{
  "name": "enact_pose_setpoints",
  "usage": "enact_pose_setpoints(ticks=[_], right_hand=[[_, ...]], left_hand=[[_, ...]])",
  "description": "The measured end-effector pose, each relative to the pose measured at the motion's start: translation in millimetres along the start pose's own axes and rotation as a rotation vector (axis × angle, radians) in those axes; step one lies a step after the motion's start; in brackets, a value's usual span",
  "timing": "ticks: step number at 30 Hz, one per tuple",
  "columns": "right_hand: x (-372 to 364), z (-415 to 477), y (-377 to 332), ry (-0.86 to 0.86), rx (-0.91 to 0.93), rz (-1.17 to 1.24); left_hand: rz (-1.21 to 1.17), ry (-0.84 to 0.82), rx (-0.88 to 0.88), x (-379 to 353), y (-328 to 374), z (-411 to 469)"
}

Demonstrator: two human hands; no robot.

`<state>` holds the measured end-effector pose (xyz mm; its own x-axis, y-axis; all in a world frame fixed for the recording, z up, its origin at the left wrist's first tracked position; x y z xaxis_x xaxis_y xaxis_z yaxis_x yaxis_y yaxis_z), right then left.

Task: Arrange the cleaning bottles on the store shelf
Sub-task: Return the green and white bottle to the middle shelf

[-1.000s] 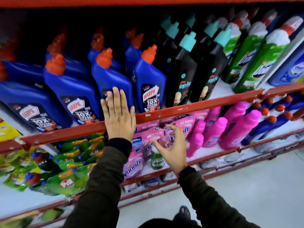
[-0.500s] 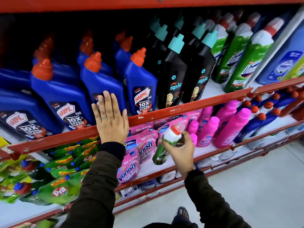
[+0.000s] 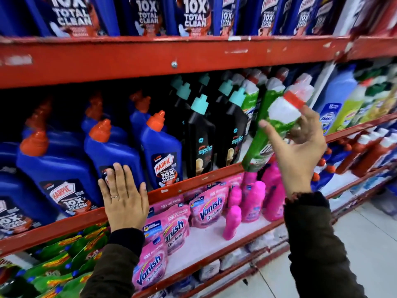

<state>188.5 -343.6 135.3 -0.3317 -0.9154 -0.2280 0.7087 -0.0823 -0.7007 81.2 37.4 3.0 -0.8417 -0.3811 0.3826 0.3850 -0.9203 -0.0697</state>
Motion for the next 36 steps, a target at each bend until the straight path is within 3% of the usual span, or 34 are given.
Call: enact_pose_setpoints(ticks=[4,14,24,28,33,36], right_hand=[[-1.4,35.6,10.1,0.016,0.04,-0.016],[-32.9,54.3,75.9,-0.109,-0.077,-0.176],[-47.4,57.3,85.4,-0.188,-0.022,-0.387],[-49.6,50.0,88.2,-0.244,-0.04,-0.347],[-57.6,25.0,69.3,-0.163,0.052,-0.406],[-73.8,5.4,50.2,-0.231,0.161,-0.377]], left_hand=[[-0.003,0.003,-0.007,-0.3,1.0,0.1],[-0.021,0.006,0.005,-2.1,0.3,-1.6],[-0.016,0.006,-0.008,-4.0,1.3,-2.7],[0.006,-0.002,-0.012,-4.8,2.2,-1.5],[0.034,-0.054,0.014,-0.6,2.8,0.4],[0.051,-0.077,0.044,8.4,9.7,3.4]])
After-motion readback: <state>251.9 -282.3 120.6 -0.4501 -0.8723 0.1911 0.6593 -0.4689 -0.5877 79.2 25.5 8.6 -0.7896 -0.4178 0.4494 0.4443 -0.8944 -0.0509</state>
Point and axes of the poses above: each hand's wrist, its own z-axis towards the middle knuckle, its own x-axis out of the back of the hand, y = z × x, the point moved 9 cm from there along z, towards the middle knuckle, and after that the axes turned 10 degrees about z, right-handed, at the moved point
